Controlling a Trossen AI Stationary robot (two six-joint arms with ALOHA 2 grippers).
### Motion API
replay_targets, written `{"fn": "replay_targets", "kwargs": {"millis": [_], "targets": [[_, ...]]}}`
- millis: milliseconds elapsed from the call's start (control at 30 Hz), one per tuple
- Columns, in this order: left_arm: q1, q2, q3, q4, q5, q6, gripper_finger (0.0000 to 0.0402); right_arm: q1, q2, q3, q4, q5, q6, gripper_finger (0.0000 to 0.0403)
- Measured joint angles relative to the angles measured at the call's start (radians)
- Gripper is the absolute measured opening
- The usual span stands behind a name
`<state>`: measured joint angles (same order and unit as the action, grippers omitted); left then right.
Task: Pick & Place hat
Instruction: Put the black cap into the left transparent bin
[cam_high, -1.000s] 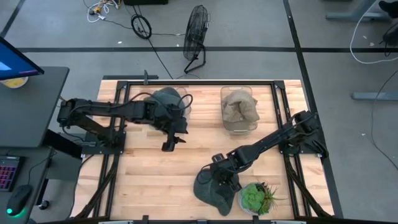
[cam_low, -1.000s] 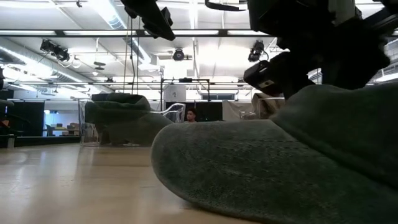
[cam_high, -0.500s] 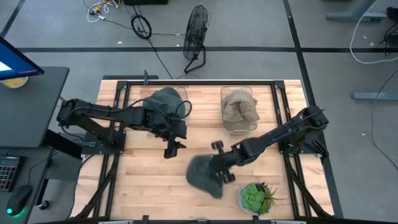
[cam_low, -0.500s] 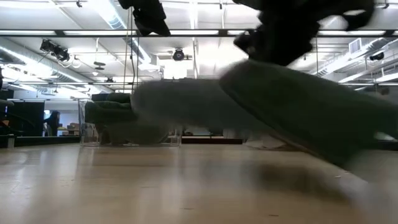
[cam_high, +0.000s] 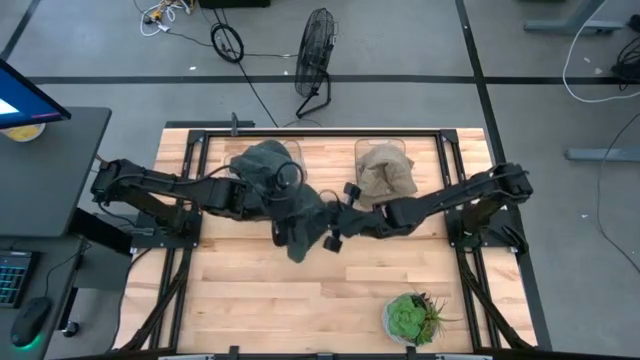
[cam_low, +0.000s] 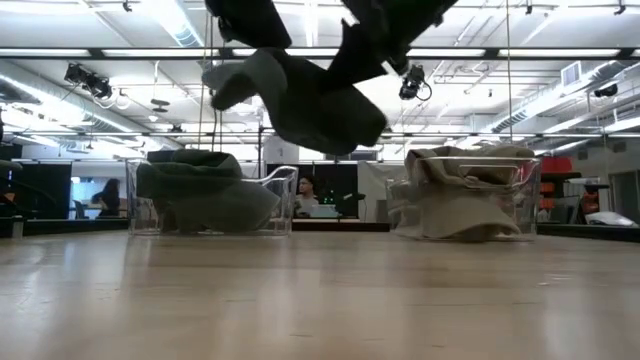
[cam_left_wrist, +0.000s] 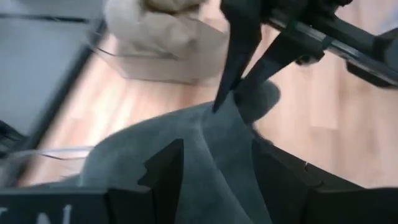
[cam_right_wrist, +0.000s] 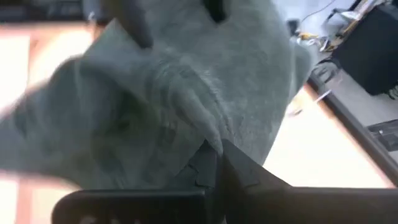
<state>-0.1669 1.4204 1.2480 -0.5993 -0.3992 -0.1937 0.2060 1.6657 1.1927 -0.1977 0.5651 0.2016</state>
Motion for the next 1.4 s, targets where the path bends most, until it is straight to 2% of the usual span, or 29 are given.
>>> {"fn": "replay_targets", "kwargs": {"millis": [233, 467, 833, 1000, 1200, 1400], "targets": [[0.002, 0.017, 0.001, 0.019, -0.085, 0.023, 0.0192, -0.070, 0.000, 0.000, 0.091, 0.000, -0.006, 0.0007], [0.005, 0.078, 0.001, -0.003, -0.270, 0.109, 0.0192, -0.074, 0.000, 0.000, 0.084, -0.016, -0.038, 0.0007], [0.005, 0.157, 0.003, -0.154, -0.329, 0.096, 0.0186, -0.031, 0.001, 0.000, 0.068, -0.034, -0.056, 0.0006], [0.005, 0.161, 0.003, -0.143, -0.353, 0.157, 0.0134, -0.023, 0.001, 0.000, 0.060, -0.057, -0.084, 0.0006], [0.004, 0.160, 0.001, -0.119, -0.349, 0.234, 0.0019, -0.025, 0.001, 0.001, 0.039, -0.098, -0.087, 0.0015], [-0.006, 0.160, -0.003, -0.142, -0.365, 0.341, 0.0019, -0.031, -0.003, 0.002, -0.069, -0.120, -0.049, 0.0045]]}}
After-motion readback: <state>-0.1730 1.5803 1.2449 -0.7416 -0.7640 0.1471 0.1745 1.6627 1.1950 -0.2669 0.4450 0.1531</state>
